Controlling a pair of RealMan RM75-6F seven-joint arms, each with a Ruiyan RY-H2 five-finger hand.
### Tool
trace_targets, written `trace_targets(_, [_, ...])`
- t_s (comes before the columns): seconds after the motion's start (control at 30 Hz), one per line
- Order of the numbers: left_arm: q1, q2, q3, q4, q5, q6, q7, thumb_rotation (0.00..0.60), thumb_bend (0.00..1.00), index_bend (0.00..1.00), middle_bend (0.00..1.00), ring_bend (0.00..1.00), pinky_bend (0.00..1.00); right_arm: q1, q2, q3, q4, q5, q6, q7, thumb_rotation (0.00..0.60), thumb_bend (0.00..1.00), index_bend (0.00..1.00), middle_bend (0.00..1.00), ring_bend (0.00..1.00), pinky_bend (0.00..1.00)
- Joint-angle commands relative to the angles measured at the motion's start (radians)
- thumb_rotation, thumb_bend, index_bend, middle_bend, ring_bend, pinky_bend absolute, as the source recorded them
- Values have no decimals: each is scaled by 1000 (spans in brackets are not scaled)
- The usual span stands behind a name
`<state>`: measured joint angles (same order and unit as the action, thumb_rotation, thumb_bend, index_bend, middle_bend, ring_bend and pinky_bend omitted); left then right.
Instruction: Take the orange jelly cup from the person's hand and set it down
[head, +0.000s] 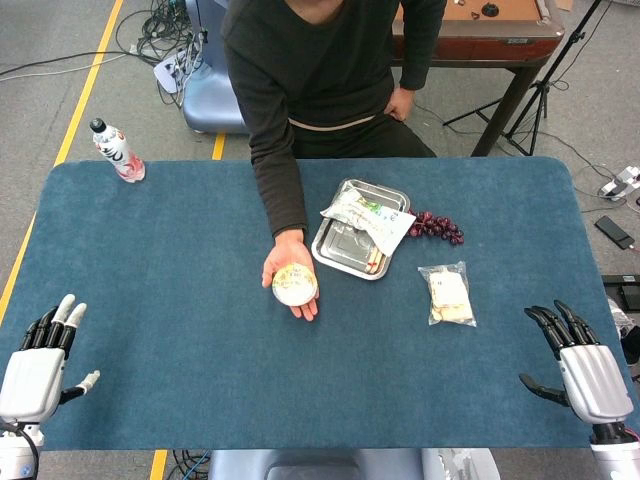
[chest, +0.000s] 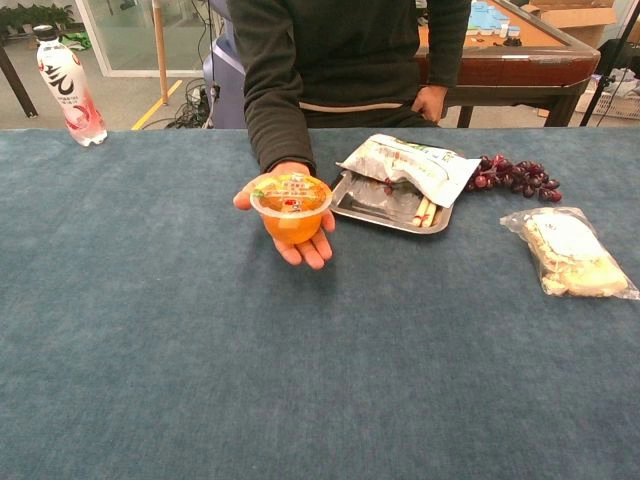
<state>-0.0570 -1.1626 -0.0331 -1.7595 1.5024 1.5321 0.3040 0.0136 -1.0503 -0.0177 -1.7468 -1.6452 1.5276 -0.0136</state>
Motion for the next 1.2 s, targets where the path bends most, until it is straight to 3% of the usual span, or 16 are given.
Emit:
trace_targets(0.03, [1,-2,0,4,4,4,-7,600,172,22,0,0,89,3,-5,-2,9,-25,11,14,600,113,126,150,0,163])
trace_targets(0.33, [2,-4,2,21,19,10,-36,600,173,34,0,0,89,-2,-2,-3,7,-33,28,13,600,112,126,150,0,163])
trace_targets(0.5, [-37,8,-12,58,38,-33,-128,600,173,34,0,0,89,-12,-4,3,8,-34,53,16,600,112,126,150,0,163])
trace_targets(0.9, [-276,38,-68,155,153,-247,-478,600,172,34,0,0,89,-11,32,23,-36,-40,77,-27,600,112,126,149,0,163])
trace_targets(1.2, [-475,17,-108,189,199,-410,-553,600,173,34,0,0,89,-16,48,18,-67,-36,70,-56,600,112,126,148,0,163])
